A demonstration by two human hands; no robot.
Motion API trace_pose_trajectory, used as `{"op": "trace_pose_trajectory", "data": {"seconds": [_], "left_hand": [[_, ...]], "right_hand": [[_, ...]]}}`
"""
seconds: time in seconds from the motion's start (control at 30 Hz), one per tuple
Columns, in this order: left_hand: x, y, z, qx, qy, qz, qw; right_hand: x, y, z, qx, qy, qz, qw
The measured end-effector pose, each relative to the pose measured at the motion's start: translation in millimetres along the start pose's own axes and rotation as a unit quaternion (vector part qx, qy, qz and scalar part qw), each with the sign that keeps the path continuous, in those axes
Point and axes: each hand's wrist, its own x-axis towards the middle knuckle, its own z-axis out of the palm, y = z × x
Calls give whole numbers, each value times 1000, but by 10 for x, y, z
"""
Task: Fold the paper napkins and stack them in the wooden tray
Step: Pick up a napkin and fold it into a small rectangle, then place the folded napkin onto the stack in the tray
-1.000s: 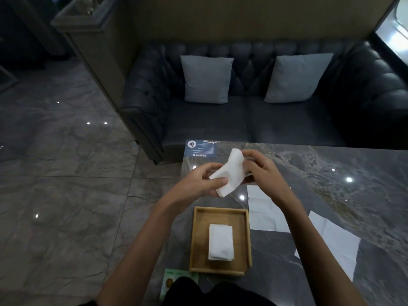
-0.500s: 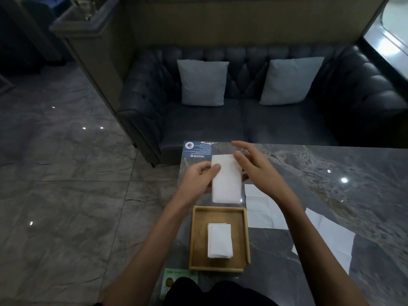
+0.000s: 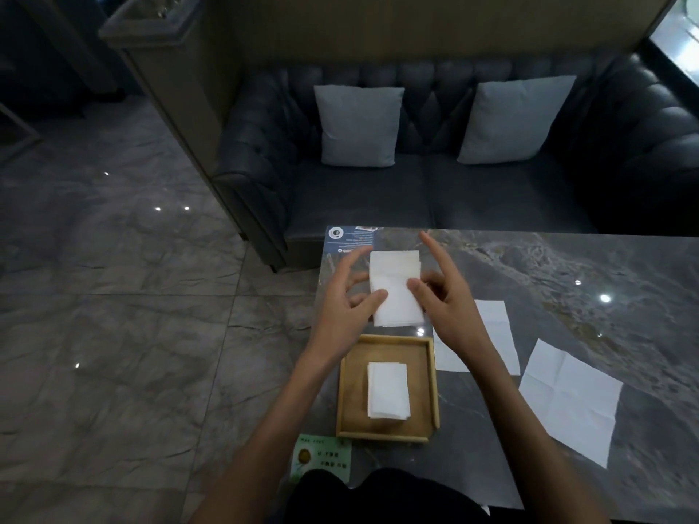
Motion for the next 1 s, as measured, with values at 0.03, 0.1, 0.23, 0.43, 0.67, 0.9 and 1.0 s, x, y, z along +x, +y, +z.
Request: {"op": "trace_pose_trajectory", "data": {"seconds": [0.03, 0.1, 0.23, 0.43, 0.67, 0.9, 1.0], "left_hand": [[-15, -5, -6, 6, -8, 4, 1000], [-42, -39, -15, 10, -18, 3, 1000], [-58, -88, -6, 19, -9, -8, 1000], [-68, -248, -6, 63, -40, 11, 997], [-91, -939, -83, 122, -157, -82, 977], [-391, -1955, 16, 170, -169, -216, 947], [-446, -2188, 49, 198, -163, -225, 940]], "right_hand": [[-19, 13, -2, 4, -5, 0, 1000], [-61, 48, -2, 15, -8, 0, 1000], [-136, 84, 0, 35, -9, 10, 999], [-265, 189, -12, 26, -5, 36, 999], [-526, 892, 117, -10, -94, 149, 984], [-973, 1851, 452, -98, -106, 229, 963], [-1056, 2080, 546, -155, -132, 228, 952]]}}
